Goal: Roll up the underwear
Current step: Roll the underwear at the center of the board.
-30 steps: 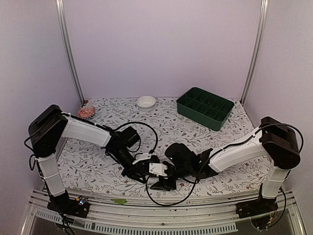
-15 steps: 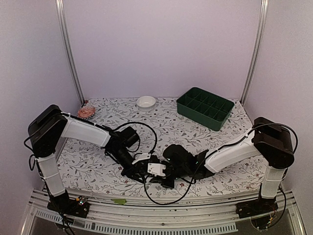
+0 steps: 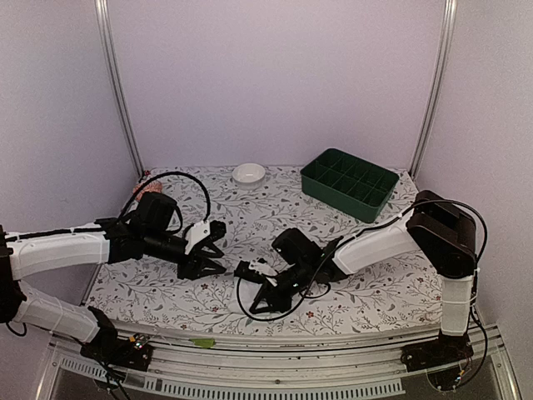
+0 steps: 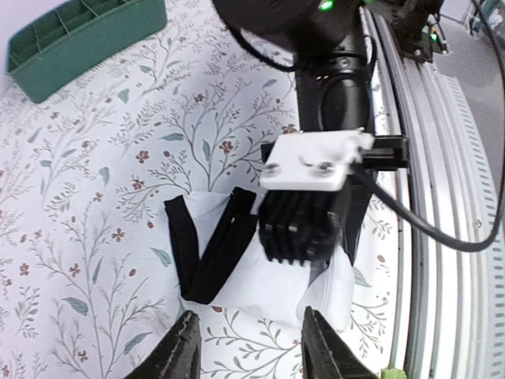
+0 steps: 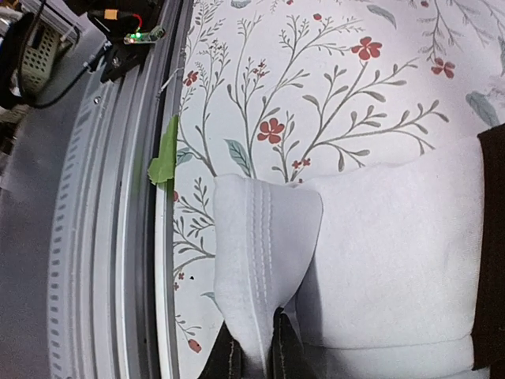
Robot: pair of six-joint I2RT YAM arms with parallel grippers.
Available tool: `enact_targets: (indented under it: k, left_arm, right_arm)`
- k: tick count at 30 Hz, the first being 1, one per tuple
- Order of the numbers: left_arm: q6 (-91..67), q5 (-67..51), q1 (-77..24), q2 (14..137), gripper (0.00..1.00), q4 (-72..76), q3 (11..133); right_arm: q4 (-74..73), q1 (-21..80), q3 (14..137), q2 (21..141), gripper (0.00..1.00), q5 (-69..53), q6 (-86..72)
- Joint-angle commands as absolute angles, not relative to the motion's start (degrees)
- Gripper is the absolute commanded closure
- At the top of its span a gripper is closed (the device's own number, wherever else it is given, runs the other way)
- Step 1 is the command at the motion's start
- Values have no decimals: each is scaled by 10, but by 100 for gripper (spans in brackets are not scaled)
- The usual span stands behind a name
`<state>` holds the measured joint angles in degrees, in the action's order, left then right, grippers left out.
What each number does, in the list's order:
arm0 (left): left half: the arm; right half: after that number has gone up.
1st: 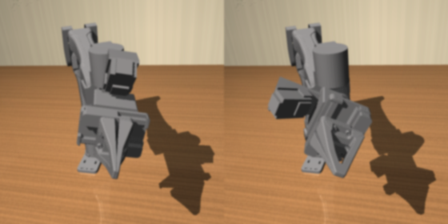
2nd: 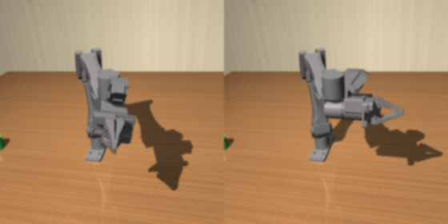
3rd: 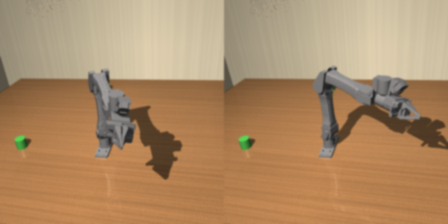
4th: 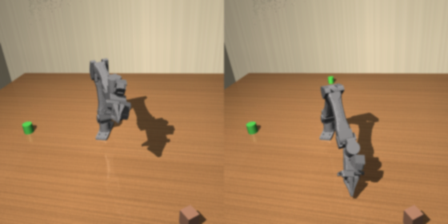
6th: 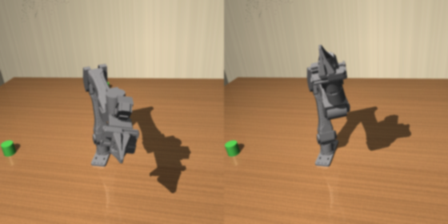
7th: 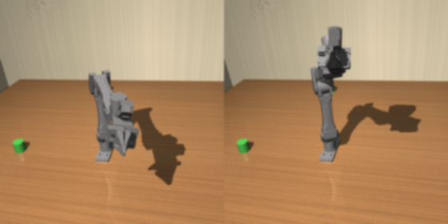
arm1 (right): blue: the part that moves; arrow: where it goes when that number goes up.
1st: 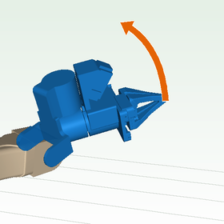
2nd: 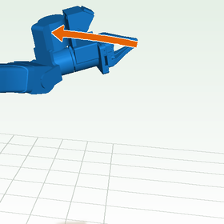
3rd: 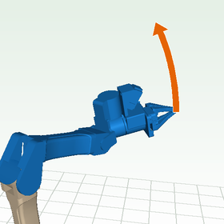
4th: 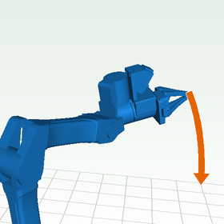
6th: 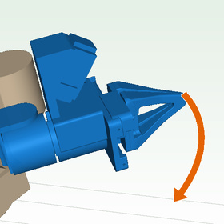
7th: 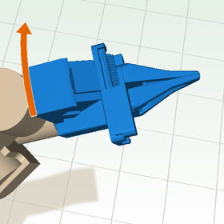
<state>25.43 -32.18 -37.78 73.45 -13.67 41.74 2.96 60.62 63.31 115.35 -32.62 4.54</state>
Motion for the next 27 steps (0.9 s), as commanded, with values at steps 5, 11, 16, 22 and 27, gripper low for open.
enact_targets:
  k: [5,11,16,22,27]
  left_arm:
    - [227,-233,-424,599,51,-80,306]
    - [256,-158,-531,622,50,-79,294]
    - [268,-121,-584,678,50,-24,287]
    - [296,-80,-615,748,51,26,300]
    - [318,-42,-623,807,52,55,315]
  right_arm:
    - [-27,549,673,1247,100,-536,-102]
    - [4,523,682,1293,100,-607,-160]
    - [-18,513,714,1331,100,-625,-186]
    - [-46,512,735,1361,100,-629,-200]
    - [-58,512,741,1369,100,-634,-203]
